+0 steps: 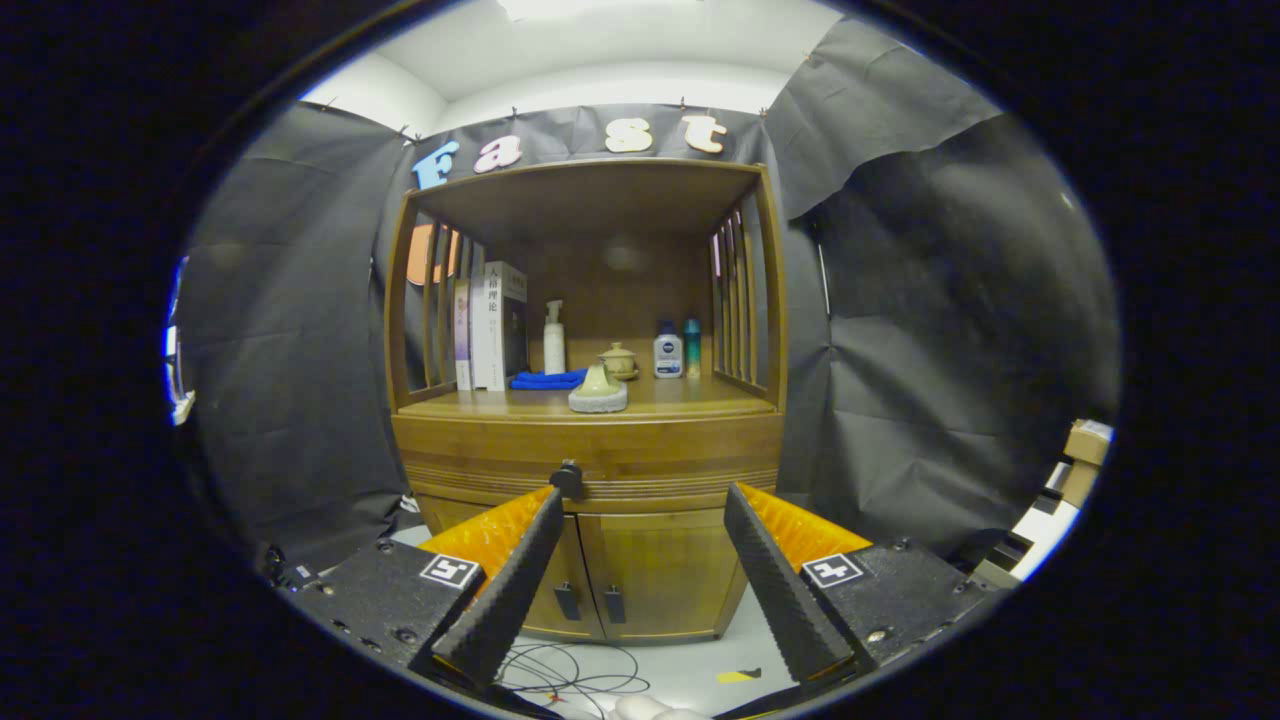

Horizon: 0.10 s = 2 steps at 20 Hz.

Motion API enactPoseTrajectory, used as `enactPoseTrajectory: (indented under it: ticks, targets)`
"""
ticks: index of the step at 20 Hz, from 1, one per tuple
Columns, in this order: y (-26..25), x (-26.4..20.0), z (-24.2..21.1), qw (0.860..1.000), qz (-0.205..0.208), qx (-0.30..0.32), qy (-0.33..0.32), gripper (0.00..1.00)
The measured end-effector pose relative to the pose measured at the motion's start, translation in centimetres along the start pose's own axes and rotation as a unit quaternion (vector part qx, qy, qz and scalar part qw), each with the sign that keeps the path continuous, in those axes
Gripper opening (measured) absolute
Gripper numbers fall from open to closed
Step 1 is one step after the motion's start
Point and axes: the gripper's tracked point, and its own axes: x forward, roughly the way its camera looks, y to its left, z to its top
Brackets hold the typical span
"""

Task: Pull open the drawer, take out the items inside it, and place them on the countertop above the cabinet.

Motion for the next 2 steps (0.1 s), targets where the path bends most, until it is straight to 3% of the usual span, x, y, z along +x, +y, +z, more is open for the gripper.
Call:
enactPoseTrajectory:
  ticks: [2]
  targets:
    - [0.13, 0.02, 0.02, 1.0, 0.001, 0.0, 0.001, 1.0]
